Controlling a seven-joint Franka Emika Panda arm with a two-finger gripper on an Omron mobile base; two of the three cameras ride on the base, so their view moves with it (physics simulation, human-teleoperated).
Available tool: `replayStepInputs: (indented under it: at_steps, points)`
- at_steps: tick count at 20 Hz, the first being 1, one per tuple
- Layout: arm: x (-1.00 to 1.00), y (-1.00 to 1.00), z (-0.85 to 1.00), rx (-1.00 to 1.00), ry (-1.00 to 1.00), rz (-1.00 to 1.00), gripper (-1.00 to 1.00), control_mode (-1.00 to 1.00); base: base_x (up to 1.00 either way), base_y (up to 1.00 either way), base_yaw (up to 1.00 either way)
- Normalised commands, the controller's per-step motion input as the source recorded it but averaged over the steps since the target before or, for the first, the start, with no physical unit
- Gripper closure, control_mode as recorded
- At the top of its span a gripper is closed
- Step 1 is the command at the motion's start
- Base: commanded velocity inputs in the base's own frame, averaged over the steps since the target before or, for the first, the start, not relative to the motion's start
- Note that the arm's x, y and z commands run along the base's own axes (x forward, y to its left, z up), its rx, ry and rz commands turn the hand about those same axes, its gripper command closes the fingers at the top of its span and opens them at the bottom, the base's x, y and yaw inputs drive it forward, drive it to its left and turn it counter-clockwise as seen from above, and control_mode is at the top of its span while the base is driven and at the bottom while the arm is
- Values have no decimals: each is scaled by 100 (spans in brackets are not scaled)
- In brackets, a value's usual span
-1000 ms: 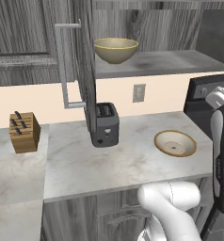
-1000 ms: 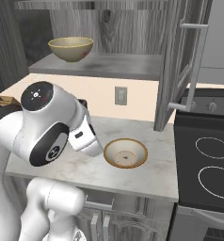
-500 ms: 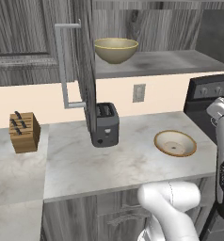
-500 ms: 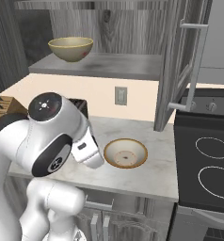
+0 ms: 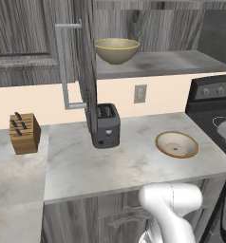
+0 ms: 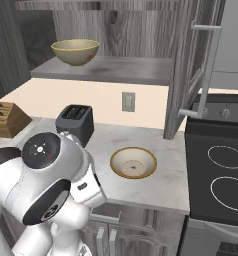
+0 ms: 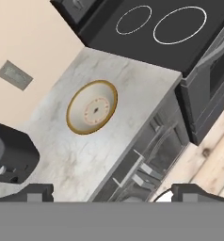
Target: Open the cabinet. Pick the bowls from the counter and place them in the cabinet. Then close the cabinet.
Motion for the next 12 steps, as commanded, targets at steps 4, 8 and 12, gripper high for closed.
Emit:
replayStepInputs:
  at_steps: [4,8,12]
  points:
    - [-21,-44,-7,13,0,4,-100,-100,0,0,0]
    - [-6,-47,-7,14,0,9,-100,-100,0,0,0]
    - [11,-38,0,11,0,14,-100,-100,0,0,0]
